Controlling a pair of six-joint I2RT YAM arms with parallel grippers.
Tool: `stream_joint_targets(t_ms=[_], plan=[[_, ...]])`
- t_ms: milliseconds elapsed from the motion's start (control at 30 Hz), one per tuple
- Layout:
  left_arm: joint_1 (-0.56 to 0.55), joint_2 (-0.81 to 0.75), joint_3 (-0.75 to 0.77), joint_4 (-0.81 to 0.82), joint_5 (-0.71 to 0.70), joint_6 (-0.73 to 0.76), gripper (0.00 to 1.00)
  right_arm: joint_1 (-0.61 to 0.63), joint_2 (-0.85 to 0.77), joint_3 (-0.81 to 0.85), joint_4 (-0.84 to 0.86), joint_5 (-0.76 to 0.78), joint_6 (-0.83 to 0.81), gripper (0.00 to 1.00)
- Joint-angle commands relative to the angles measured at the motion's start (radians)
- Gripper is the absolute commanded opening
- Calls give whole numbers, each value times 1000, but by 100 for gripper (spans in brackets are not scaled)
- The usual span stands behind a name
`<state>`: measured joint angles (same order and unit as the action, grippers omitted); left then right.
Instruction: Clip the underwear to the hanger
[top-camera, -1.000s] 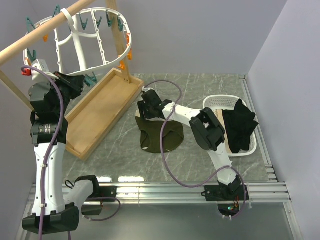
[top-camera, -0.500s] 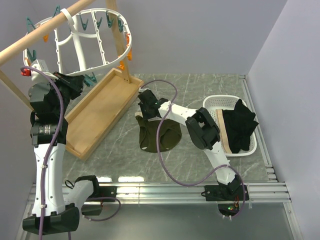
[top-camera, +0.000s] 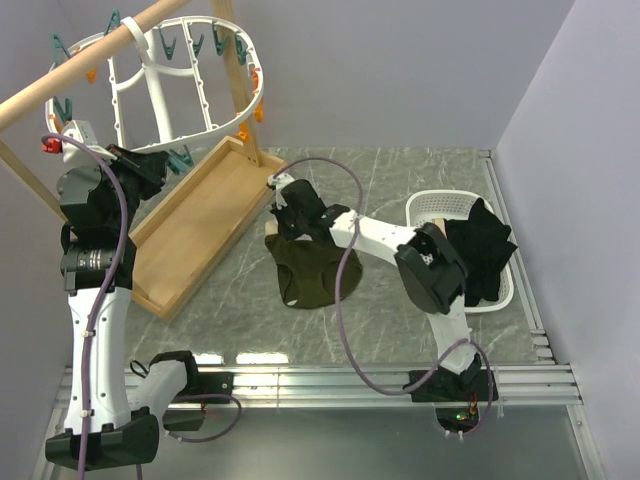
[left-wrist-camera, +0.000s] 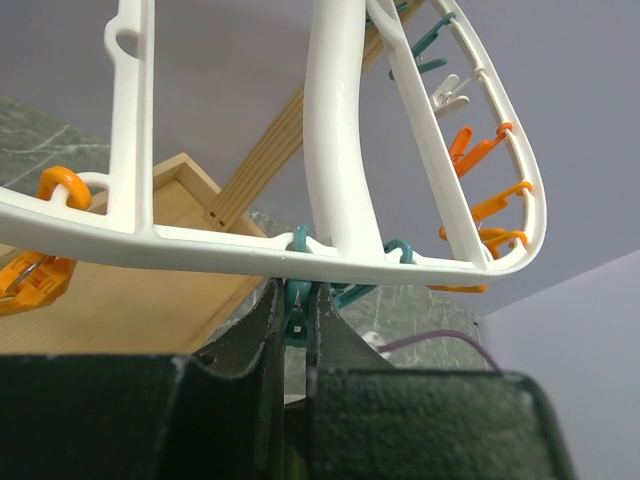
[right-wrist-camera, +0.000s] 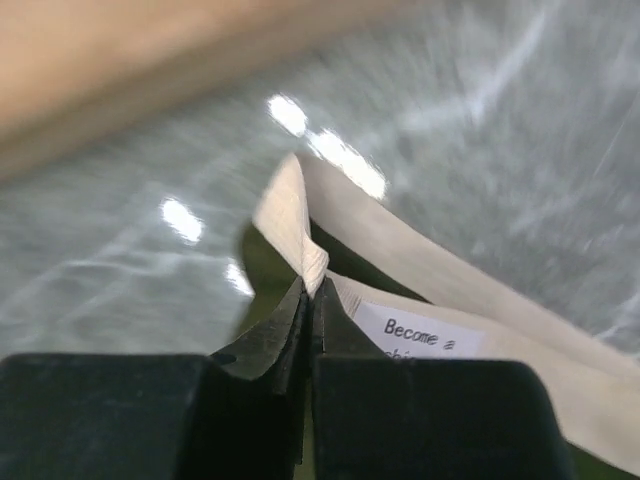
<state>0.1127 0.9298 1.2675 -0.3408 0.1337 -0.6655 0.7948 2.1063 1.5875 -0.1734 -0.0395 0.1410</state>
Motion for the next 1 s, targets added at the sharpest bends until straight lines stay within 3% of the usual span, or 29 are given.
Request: stream_joint_targets(t_ms=[0, 267, 433, 633, 833, 967], plan=[[1, -22, -10, -12, 17, 17, 0, 43, -166, -47, 246, -10, -90, 0], [2, -22, -10, -29, 37, 20, 0, 83, -282, -155, 508, -17, -204, 0], [2, -23, -13, -35, 43, 18, 0, 95, -321, -202, 692, -160, -364, 0], [1, -19, -8, -44, 44, 27, 0, 98, -322, -184, 479, -166, -406, 0], [1, -25, -17, -50, 49, 30, 0, 133, -313, -285, 257, -309, -504, 0], [2, -25, -13, -58, 46, 38, 0, 162, -255, -304, 198, -376, -547, 0]])
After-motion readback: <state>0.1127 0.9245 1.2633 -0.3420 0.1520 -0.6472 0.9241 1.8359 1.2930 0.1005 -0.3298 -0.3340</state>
